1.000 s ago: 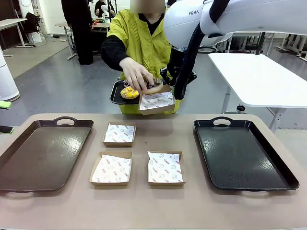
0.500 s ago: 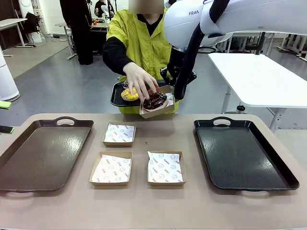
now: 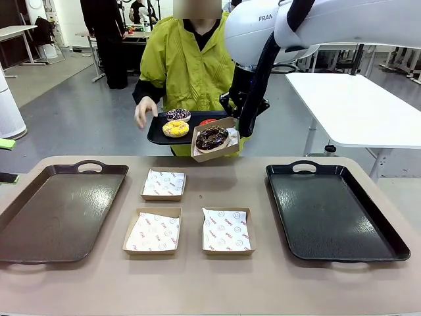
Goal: Individually package the donuts and arrange them on the tray.
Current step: Place the picked Paper togo box on the Handle tray while simultaneously picking up another Paper togo box from the table with the other hand.
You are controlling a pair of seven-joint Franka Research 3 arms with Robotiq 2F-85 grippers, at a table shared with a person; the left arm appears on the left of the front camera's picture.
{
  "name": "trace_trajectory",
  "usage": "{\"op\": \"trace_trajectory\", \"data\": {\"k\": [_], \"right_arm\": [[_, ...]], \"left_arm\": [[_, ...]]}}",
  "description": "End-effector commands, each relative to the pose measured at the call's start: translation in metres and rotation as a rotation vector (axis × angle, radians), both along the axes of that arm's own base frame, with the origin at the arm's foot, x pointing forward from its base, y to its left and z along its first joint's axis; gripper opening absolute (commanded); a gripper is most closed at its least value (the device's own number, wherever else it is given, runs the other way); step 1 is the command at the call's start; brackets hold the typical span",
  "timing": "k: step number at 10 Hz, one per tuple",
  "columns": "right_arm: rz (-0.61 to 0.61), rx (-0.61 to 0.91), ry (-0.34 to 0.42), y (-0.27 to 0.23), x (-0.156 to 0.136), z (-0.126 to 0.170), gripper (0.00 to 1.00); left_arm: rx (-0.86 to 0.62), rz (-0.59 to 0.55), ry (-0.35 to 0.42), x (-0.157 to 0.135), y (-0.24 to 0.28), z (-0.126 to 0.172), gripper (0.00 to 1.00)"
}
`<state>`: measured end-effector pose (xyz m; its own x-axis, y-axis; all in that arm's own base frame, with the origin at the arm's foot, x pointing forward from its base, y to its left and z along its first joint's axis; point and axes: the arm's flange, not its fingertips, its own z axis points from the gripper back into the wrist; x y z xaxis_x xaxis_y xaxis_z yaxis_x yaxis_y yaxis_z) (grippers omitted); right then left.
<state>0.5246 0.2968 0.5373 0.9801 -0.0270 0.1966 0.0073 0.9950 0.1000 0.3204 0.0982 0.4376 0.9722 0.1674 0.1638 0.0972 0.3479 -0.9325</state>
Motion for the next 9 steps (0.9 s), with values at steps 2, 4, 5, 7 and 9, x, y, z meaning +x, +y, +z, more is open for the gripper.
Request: {"op": "trace_trajectory", "data": {"k": [2,4,5,7,9], "right_arm": [[0.037,0.024,0.048,-0.070,-0.040,0.019,0.01],[0.030,0.050,0.059,-0.134,-0.071,0.031,0.01],[0.025,0.061,0.064,-0.161,-0.078,0.032,0.01],[-0.028,0.047,0.081,-0.212,-0.078,0.019,0.01],[-0.068,0.038,0.073,-0.244,-0.069,0.001,0.01]], "left_arm": [[0.145,0.001,0.078,0.005,-0.009,0.018,1.00],[0.318,-0.025,0.155,0.019,-0.031,0.043,1.00],[0.411,-0.054,0.194,0.031,-0.049,0.055,1.00],[0.594,-0.094,0.275,0.054,-0.096,0.065,1.00],[0.748,-0.116,0.344,0.077,-0.140,0.063,1.00]]}}
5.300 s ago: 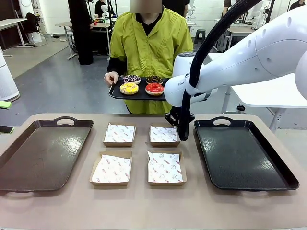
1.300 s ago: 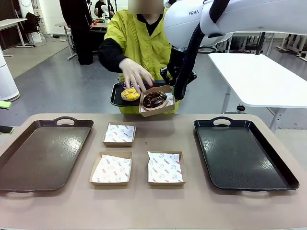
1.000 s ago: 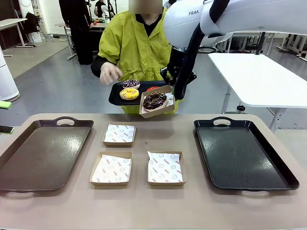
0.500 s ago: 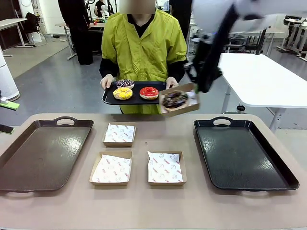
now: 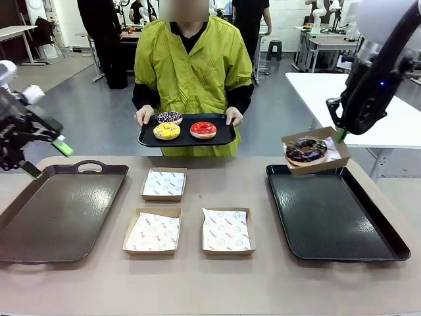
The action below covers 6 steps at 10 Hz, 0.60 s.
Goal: Individually package the donuts and arrange them on the tray.
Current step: Place the picked Paper togo box on the Handle tray while simultaneously picking up another Paper togo box from the table with the other hand.
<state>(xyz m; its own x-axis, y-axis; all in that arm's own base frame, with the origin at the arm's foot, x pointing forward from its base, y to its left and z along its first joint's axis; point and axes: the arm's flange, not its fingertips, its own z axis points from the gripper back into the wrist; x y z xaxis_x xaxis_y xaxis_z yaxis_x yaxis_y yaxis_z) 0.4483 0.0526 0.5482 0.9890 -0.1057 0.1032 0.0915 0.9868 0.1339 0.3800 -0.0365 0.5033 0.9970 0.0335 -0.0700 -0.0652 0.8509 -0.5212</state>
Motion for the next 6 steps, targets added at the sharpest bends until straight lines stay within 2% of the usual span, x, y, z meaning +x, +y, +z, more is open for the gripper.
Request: {"op": "trace_trajectory", "data": {"k": [1,2,4,6], "right_arm": [[-0.006,0.000,-0.020,-0.011,0.015,-0.022,0.01],[-0.008,-0.009,-0.013,-0.018,0.022,-0.034,0.01],[-0.008,0.004,0.006,-0.025,0.035,-0.061,0.01],[-0.022,-0.013,0.027,-0.023,0.048,-0.080,0.01]], "left_arm": [[0.172,-0.012,0.077,0.029,-0.027,-0.010,1.00],[0.251,-0.006,0.082,0.038,-0.045,-0.020,1.00],[0.412,0.009,0.026,0.045,-0.076,-0.052,1.00],[0.480,0.024,-0.013,0.052,-0.098,-0.082,1.00]]}}
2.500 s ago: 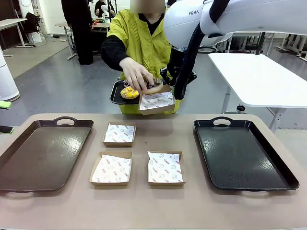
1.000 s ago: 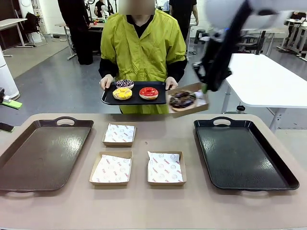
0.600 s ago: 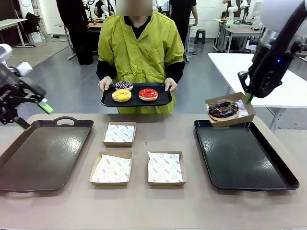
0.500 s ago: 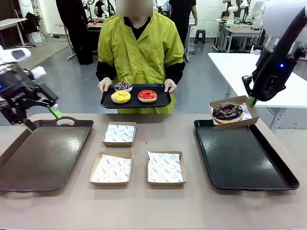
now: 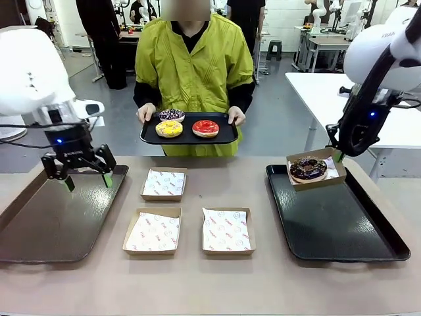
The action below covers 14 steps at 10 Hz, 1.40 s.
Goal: Individually package the donuts and arrange them on the tray.
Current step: Place the picked Paper togo box on the Handle tray while simultaneously picking up another Paper togo box from the table with the other hand.
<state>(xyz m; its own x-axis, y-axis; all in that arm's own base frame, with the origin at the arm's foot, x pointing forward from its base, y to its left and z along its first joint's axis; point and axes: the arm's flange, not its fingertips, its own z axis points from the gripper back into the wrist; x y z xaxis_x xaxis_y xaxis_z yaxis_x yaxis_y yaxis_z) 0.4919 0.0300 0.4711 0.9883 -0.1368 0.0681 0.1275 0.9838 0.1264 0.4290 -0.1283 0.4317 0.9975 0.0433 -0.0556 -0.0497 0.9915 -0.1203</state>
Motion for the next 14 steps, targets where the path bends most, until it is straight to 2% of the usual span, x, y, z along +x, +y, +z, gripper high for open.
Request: {"op": "trace_trajectory", "data": {"k": [1,2,3,5,7,8,13,14], "right_arm": [[0.008,-0.009,-0.008,0.001,0.009,-0.008,0.01],[0.010,-0.016,0.008,0.002,0.013,-0.013,0.01],[0.000,-0.001,0.007,0.000,0.004,-0.009,0.01],[0.000,-0.001,0.007,0.000,0.004,-0.009,0.01],[0.000,-0.001,0.007,0.000,0.004,-0.009,0.01],[0.000,-0.001,0.007,0.000,0.004,-0.009,0.01],[0.000,-0.001,0.007,0.001,0.006,-0.010,0.01],[0.022,-0.036,-0.002,0.008,0.020,-0.013,0.01]], "left_arm": [[0.061,0.036,-0.040,0.006,-0.016,-0.019,1.00],[0.064,0.037,-0.065,0.006,-0.027,-0.028,1.00],[0.078,0.047,-0.104,0.007,-0.039,-0.038,1.00],[0.108,0.034,-0.122,0.005,-0.060,-0.058,1.00],[0.089,-0.010,-0.150,0.004,-0.067,-0.058,1.00],[0.068,0.004,-0.106,0.004,-0.060,-0.055,1.00],[0.070,0.000,-0.111,0.006,-0.059,-0.059,1.00],[0.082,0.027,-0.134,0.030,-0.055,-0.059,1.00]]}}
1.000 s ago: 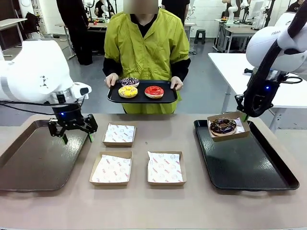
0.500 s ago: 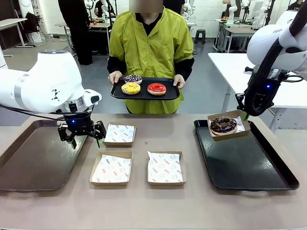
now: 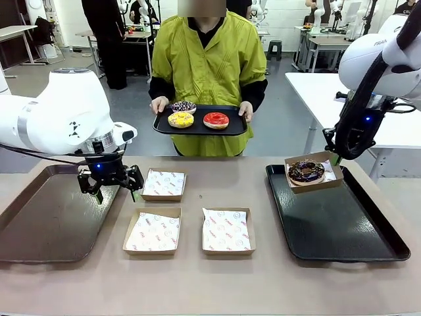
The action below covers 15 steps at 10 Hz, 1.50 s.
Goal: Individually package the donuts and arrange them on the tray.
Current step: Place the picked Paper togo box on the Handle tray while simultaneously picking up another Paper togo box from the table with the other hand.
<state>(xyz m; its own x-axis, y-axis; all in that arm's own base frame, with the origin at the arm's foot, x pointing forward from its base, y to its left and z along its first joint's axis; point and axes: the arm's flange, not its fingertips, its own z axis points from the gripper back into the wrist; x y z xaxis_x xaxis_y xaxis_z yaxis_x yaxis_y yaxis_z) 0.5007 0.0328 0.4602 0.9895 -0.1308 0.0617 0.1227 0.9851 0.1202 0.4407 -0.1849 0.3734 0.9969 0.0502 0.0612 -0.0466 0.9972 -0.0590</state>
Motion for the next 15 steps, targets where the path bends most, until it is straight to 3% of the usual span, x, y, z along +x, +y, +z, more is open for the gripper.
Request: {"op": "trace_trajectory", "data": {"k": [1,5,15], "right_arm": [[0.010,-0.031,0.004,0.005,0.026,-0.010,0.01],[-0.004,-0.004,0.020,-0.006,0.050,-0.035,0.01],[0.046,0.023,0.046,-0.006,0.089,-0.082,0.01]], "left_arm": [[0.014,0.018,-0.047,0.037,0.005,0.000,1.00],[0.030,-0.025,-0.114,0.087,0.004,-0.014,1.00],[0.067,-0.065,-0.143,0.134,-0.026,-0.053,1.00]]}}
